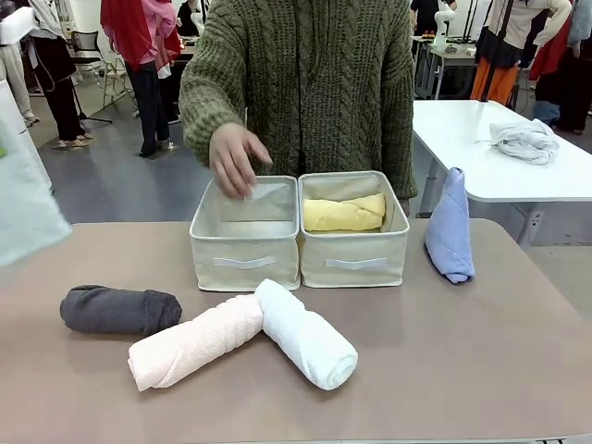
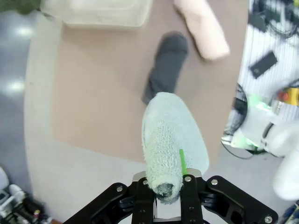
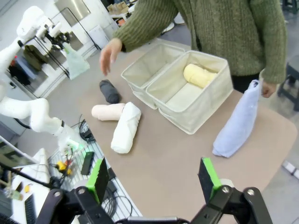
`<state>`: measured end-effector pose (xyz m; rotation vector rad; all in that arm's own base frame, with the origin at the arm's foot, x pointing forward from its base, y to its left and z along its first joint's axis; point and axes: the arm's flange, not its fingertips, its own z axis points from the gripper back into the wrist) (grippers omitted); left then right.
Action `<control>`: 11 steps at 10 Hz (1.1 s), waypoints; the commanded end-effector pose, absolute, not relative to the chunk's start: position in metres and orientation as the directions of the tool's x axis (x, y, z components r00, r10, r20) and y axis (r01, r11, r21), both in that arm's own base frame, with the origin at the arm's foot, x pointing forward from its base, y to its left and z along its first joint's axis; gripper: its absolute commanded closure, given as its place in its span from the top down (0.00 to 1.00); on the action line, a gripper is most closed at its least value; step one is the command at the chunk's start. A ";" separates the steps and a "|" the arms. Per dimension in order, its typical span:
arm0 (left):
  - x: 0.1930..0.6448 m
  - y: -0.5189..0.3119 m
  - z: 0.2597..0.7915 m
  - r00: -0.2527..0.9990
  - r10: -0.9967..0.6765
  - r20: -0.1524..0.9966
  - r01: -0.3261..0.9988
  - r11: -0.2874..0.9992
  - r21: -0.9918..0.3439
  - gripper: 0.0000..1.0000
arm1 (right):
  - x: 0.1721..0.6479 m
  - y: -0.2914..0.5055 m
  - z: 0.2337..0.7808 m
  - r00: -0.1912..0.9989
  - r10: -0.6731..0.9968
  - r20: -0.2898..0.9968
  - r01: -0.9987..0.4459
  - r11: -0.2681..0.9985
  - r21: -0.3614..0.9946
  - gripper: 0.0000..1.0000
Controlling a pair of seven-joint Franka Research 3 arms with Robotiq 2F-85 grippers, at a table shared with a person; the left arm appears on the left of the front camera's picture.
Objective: Sort the towels based on their folding style.
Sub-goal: Pick up one triangle-folded towel and place it in the left Fabric basket.
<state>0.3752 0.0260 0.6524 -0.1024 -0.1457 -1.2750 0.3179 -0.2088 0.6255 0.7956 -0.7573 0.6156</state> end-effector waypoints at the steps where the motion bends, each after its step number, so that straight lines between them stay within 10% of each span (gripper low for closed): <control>1: 0.357 0.129 0.655 0.443 -0.880 0.172 0.895 0.444 -0.037 0.17 | 0.317 -0.208 0.626 0.572 0.199 0.796 -0.739 0.545 0.395 1.00; 11: 0.340 0.146 0.633 0.516 -0.842 0.158 0.854 0.520 -0.017 0.17 | 0.317 -0.208 0.626 0.572 0.199 0.796 -0.739 0.545 0.395 1.00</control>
